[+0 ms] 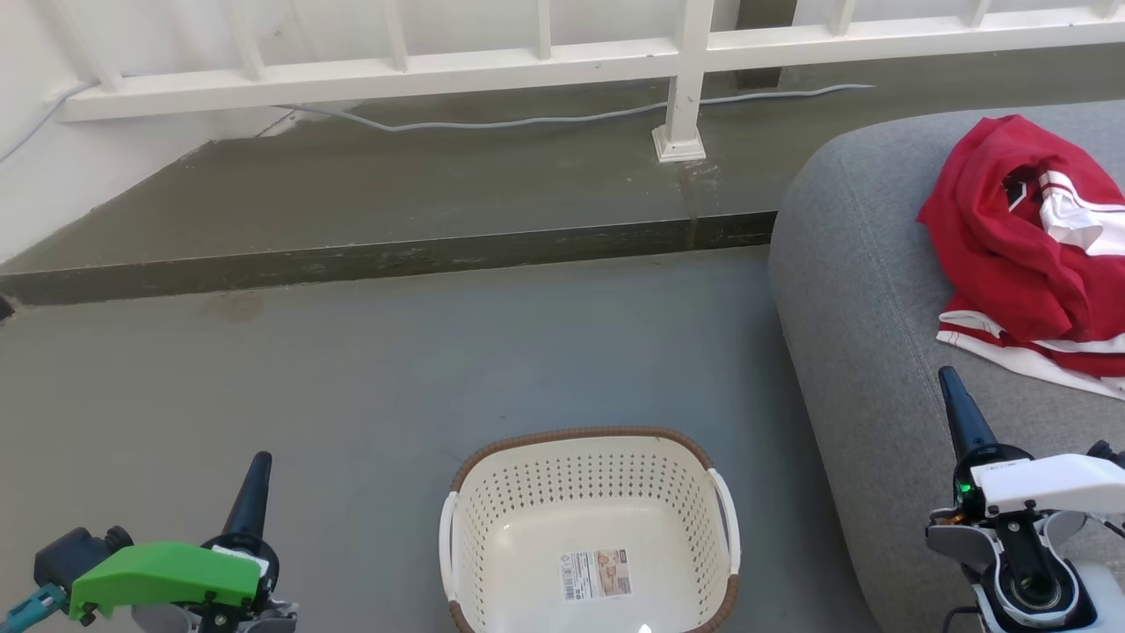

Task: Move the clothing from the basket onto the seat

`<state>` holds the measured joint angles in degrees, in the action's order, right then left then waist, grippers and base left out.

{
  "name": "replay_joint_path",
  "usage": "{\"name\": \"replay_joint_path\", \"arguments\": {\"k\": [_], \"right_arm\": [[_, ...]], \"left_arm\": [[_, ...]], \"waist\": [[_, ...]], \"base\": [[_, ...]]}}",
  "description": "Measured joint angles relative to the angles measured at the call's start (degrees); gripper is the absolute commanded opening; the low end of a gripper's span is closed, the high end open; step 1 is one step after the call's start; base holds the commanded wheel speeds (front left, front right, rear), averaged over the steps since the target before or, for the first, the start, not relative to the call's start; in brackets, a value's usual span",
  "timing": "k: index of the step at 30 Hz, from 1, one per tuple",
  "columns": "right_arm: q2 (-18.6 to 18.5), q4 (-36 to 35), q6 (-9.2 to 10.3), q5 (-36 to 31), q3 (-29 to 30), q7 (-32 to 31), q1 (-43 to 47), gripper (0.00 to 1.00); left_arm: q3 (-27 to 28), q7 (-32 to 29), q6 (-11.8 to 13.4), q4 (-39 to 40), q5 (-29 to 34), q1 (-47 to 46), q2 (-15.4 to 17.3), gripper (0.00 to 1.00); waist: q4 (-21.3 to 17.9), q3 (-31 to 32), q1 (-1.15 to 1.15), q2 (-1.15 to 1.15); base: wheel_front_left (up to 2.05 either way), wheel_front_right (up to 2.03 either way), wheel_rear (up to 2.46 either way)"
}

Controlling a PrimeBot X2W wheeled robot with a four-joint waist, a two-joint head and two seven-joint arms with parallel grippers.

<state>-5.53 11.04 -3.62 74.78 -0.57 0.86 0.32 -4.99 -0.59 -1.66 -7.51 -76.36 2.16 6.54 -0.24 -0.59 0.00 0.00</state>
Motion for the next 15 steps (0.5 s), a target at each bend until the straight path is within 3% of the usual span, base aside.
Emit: {"name": "replay_joint_path", "arguments": {"k": [15], "right_arm": [[0.02,2.21,-1.44,11.76,2.01,-1.98,-1.40,0.00]], "left_arm": [[2.41,-0.89,-2.55,-3.34,-11.31,-2.13,-0.36,0.00]], "waist": [[0.13,0.21,0.00,0.00]], "base": [[0.00,0.00,0.00]]}}
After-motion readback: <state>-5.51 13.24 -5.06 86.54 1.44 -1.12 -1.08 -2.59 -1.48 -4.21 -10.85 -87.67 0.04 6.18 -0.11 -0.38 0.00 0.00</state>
